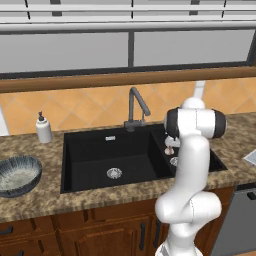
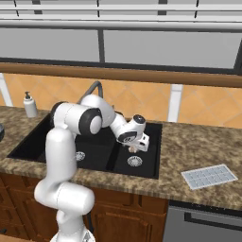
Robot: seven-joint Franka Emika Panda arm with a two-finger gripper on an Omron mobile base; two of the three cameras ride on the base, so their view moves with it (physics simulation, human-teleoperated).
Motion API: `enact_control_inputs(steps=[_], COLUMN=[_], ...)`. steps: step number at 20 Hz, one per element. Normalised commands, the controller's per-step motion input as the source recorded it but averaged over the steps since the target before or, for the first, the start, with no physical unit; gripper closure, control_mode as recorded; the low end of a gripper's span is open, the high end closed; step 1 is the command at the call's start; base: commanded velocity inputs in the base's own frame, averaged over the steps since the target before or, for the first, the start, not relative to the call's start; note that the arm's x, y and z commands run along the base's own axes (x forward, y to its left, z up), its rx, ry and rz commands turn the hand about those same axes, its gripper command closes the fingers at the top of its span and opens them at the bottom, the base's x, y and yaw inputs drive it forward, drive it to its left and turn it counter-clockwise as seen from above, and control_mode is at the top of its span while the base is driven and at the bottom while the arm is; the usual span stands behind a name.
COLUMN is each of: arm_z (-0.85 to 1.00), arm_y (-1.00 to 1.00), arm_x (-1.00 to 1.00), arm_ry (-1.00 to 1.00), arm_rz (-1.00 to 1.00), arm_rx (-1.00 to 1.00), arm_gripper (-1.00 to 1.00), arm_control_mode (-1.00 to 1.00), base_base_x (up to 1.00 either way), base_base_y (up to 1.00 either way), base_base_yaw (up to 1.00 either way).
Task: Pick the garlic from the sink and place it in the bowl. Then pick the bowl and place it in the microwave. Then close the microwave door and press the start button.
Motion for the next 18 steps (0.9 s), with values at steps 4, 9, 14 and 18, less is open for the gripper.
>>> enact_control_inputs(steps=[4, 9, 14, 18], arm_z=[-0.16, -0.16, -0.22, -0.27], arm_y=[0.00, 0.00, 0.00, 0.00], arm_x=[0.30, 0.43, 0.31, 0.27], arm_ry=[0.00, 0.00, 0.00, 0.00], arm_rz=[0.00, 0.00, 0.00, 0.00], arm_rx=[0.02, 0.03, 0.03, 0.03], arm_gripper=[-1.00, -1.00, -1.00, -1.00], arm_control_mode=[-1.00, -1.00, -1.00, -1.00], base_base_x=[0.00, 0.00, 0.00, 0.00], base_base_y=[0.00, 0.00, 0.00, 0.00], base_base_yaw=[0.00, 0.00, 0.00, 0.00])
